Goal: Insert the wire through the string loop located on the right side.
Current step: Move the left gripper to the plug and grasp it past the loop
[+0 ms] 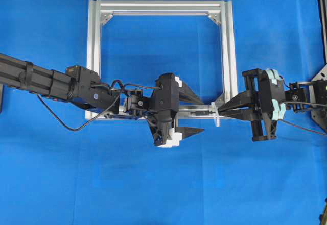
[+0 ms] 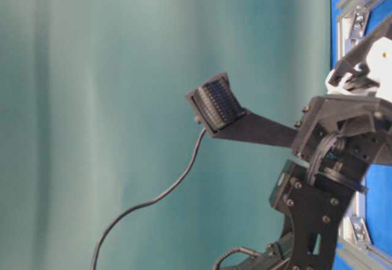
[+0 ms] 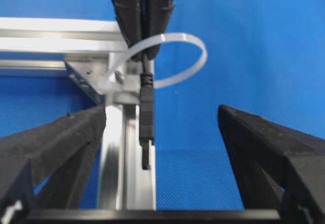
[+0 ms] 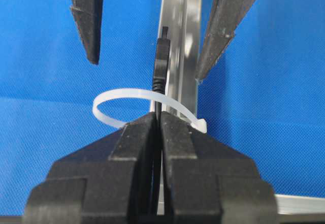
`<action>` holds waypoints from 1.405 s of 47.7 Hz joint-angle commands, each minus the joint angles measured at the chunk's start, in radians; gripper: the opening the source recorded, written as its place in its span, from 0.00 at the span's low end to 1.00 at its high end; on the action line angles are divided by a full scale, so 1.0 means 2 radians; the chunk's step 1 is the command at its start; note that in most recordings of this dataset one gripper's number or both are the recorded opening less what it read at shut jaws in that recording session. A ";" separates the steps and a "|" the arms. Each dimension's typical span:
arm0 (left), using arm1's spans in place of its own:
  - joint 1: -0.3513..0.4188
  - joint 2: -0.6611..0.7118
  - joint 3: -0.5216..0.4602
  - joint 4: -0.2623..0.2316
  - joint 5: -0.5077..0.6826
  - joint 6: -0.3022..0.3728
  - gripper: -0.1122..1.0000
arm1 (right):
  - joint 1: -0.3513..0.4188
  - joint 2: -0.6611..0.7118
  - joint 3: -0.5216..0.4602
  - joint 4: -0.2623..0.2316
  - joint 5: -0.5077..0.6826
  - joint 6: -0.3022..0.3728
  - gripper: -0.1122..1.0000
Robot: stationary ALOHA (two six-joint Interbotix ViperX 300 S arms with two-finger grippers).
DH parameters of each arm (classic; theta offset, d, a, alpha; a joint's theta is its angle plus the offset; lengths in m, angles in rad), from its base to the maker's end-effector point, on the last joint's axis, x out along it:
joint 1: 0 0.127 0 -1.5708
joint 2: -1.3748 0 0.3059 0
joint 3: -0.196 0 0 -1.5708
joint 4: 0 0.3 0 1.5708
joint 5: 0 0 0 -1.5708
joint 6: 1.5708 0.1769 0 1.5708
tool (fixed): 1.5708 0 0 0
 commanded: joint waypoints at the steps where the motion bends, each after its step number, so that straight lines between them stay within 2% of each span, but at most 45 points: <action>1: 0.002 -0.010 -0.010 -0.001 -0.004 0.001 0.87 | 0.000 -0.003 -0.007 -0.001 -0.002 -0.001 0.07; 19: 0.002 -0.010 -0.010 -0.001 -0.003 0.001 0.87 | -0.001 -0.003 -0.007 -0.001 -0.002 -0.001 0.07; 27: 0.003 -0.010 -0.011 -0.001 0.002 0.000 0.82 | 0.000 -0.003 -0.008 -0.001 -0.002 -0.001 0.07; 31: 0.005 -0.010 -0.012 -0.001 0.005 0.000 0.69 | 0.000 -0.004 -0.008 -0.001 -0.002 -0.001 0.07; 37: 0.009 -0.010 -0.013 -0.001 0.005 0.007 0.34 | 0.000 -0.003 -0.007 -0.001 -0.002 -0.001 0.07; 41: 0.010 -0.010 -0.013 0.000 0.005 0.012 0.17 | 0.000 -0.004 -0.007 -0.001 -0.002 -0.001 0.07; 67: 0.012 -0.011 -0.012 0.000 0.005 0.014 0.17 | 0.000 -0.004 -0.005 -0.001 0.005 -0.001 0.07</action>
